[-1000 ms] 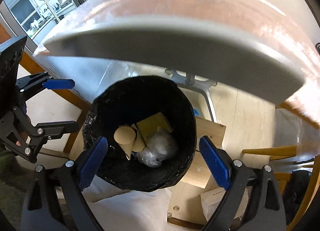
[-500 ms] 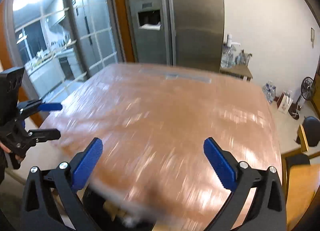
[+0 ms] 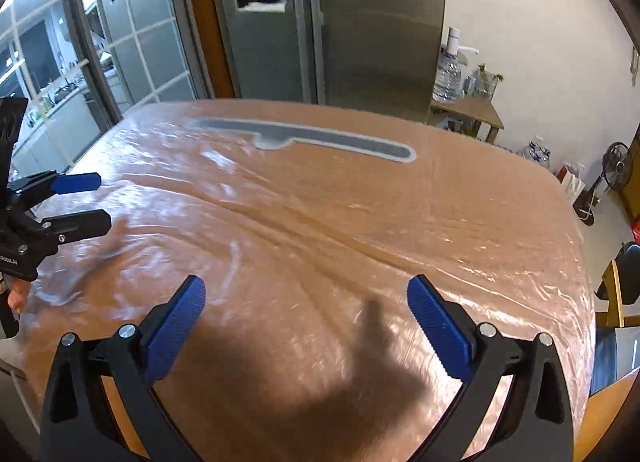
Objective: Collect trash
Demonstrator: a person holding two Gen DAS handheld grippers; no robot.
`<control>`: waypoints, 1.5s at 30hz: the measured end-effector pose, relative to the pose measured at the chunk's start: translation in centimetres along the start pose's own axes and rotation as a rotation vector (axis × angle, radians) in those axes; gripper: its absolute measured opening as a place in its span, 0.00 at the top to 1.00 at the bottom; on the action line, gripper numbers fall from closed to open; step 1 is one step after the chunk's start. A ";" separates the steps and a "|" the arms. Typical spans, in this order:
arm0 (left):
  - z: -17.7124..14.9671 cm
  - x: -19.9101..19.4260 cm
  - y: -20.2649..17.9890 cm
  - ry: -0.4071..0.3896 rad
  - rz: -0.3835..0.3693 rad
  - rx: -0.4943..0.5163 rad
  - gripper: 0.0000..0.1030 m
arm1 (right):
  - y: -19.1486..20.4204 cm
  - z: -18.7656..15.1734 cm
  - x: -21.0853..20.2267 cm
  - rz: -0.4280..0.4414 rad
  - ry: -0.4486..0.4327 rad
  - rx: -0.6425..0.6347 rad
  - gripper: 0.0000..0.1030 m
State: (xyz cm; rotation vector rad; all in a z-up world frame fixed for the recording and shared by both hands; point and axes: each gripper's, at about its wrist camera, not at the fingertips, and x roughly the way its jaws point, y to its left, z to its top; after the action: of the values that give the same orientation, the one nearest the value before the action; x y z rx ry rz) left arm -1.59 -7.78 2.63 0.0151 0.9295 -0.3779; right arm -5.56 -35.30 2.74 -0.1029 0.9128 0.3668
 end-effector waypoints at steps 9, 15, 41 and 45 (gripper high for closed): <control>0.1 2.2 0.8 0.022 0.055 0.034 0.02 | -1.7 -0.4 1.4 -0.026 0.028 0.014 0.04; 0.3 3.1 0.1 0.042 0.112 0.072 0.02 | -1.6 -0.3 1.7 -0.051 0.037 0.014 0.04; 0.5 3.4 0.0 0.048 0.125 0.076 0.01 | -1.3 -0.4 1.7 -0.082 0.049 -0.004 0.03; 0.5 3.4 0.0 0.048 0.126 0.076 0.01 | -1.3 -0.4 1.7 -0.082 0.049 -0.004 0.03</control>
State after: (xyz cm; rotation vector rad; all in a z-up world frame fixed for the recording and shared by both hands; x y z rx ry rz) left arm 0.65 -8.92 0.31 0.1518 0.9565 -0.2970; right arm -4.43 -36.14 1.07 -0.1534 0.9530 0.2912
